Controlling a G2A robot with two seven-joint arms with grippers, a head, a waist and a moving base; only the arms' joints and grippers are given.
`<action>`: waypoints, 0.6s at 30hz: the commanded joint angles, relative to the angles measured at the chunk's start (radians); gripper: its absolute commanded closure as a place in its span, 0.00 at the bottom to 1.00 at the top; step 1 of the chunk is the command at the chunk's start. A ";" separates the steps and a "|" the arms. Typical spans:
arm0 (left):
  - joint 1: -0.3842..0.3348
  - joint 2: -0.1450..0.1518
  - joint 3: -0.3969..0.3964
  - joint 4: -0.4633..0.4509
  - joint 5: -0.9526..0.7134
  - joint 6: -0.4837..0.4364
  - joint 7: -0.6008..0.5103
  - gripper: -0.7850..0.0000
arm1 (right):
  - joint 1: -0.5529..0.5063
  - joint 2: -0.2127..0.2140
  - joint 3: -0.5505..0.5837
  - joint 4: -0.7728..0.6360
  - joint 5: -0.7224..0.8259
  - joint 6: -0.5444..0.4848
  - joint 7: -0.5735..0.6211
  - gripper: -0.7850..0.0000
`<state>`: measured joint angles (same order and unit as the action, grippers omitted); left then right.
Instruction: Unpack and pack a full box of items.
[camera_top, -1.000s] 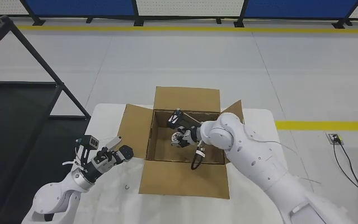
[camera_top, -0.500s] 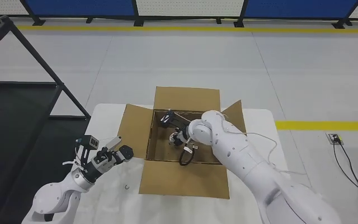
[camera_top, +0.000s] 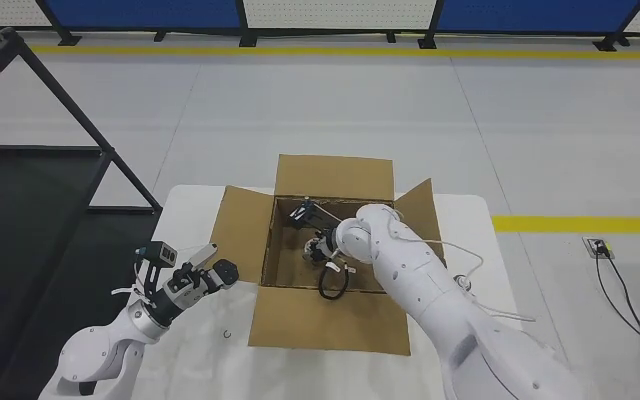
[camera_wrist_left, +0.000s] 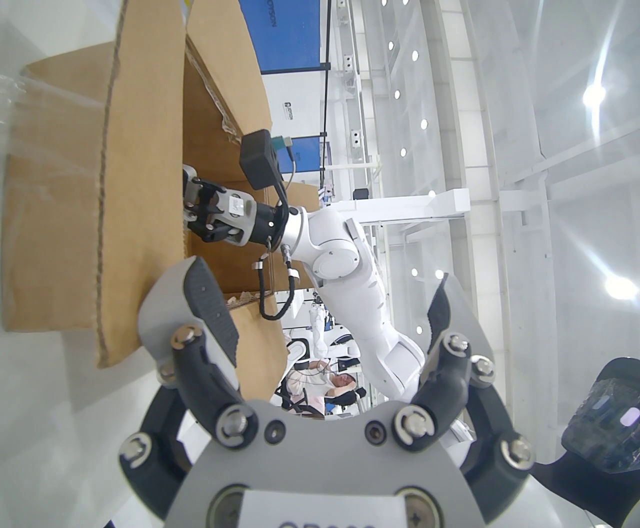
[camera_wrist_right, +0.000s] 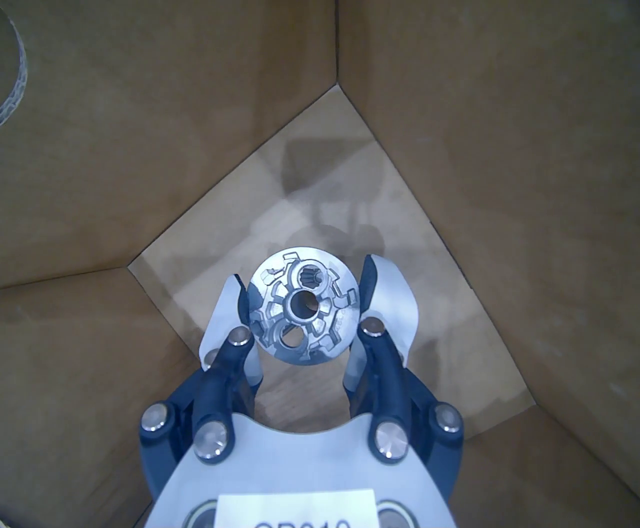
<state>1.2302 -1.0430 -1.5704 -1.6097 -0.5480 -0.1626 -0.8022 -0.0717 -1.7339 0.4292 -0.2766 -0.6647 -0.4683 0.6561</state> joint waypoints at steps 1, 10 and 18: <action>0.000 0.000 0.000 0.000 0.000 0.000 0.000 0.00 | 0.004 -0.004 0.003 0.014 0.000 -0.011 -0.002 0.00; 0.000 0.000 0.000 0.000 0.000 0.000 0.000 0.00 | 0.012 -0.007 0.014 0.038 -0.018 -0.074 -0.038 0.00; 0.000 0.000 0.000 0.000 0.000 0.000 0.000 0.00 | 0.011 0.012 0.021 0.016 -0.059 -0.141 -0.122 0.00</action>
<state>1.2302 -1.0430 -1.5704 -1.6097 -0.5480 -0.1626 -0.8022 -0.0593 -1.7253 0.4497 -0.2553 -0.7181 -0.6004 0.5471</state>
